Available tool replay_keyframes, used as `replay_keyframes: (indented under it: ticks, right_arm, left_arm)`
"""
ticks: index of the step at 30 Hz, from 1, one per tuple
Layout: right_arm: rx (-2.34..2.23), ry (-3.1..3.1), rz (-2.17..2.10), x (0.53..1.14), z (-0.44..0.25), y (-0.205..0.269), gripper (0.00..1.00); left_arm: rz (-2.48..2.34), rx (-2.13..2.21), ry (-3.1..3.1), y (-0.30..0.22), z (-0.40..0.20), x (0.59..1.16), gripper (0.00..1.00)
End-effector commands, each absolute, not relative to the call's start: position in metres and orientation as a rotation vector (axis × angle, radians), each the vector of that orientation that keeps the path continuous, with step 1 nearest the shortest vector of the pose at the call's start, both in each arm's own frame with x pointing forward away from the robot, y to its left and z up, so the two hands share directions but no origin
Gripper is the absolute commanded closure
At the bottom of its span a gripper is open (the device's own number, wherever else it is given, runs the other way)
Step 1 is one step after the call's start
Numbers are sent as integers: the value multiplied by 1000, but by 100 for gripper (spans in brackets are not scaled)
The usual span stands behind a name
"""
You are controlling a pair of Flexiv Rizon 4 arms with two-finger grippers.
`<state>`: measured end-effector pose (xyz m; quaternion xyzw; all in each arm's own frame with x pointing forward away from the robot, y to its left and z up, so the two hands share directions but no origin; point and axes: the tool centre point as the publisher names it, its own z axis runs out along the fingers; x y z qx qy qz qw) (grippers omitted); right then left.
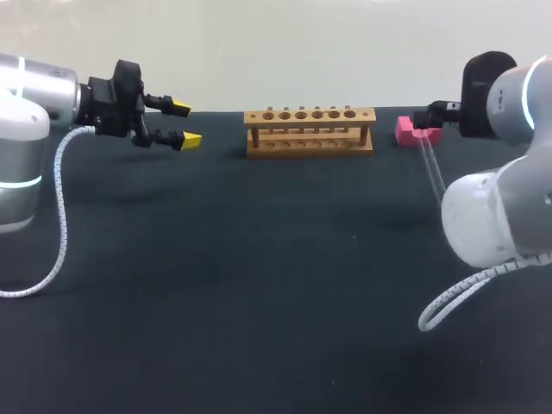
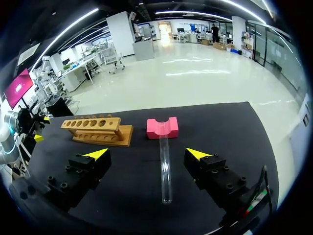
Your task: Grasp the test tube, adjust it, and insert it.
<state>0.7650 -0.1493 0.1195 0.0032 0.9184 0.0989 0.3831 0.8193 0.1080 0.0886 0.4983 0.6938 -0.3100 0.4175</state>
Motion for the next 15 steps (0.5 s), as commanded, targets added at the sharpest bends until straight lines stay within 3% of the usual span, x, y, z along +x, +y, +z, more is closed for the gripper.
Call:
replay_keyframes:
  ticks: [1,15]
  right_arm:
    - [119,2272,22,770,95,-147,0]
    - [72,2190,36,788,74,-152,0]
  left_arm:
    - [-776,1248,1735,109,88,818,0]
    - [-776,1248,1735,109,88,818,0]
